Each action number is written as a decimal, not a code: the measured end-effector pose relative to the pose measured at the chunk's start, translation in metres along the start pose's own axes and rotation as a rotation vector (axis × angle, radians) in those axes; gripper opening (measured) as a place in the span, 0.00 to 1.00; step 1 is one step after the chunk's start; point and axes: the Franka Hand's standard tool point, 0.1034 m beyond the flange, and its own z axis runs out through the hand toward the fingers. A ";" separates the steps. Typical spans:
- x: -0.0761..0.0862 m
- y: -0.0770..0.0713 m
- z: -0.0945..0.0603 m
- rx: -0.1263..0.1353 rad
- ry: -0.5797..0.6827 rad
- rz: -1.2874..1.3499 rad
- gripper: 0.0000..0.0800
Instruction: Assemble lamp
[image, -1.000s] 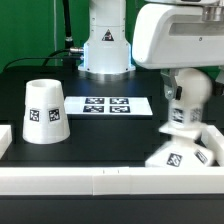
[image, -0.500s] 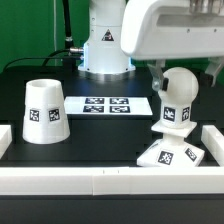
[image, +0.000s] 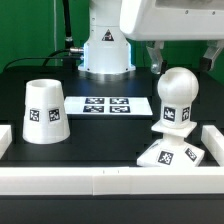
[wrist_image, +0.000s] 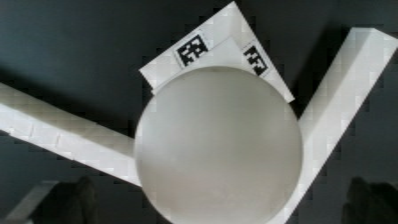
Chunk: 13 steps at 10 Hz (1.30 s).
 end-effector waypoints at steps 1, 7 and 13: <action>-0.006 0.006 0.001 0.033 -0.002 0.024 0.87; -0.041 0.036 -0.004 0.071 -0.052 0.039 0.87; -0.096 0.083 0.008 0.120 -0.073 -0.004 0.87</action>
Offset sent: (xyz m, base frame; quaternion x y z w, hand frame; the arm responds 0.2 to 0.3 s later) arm -0.0364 -0.0439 0.0088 0.0316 -0.0550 -0.0051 0.9980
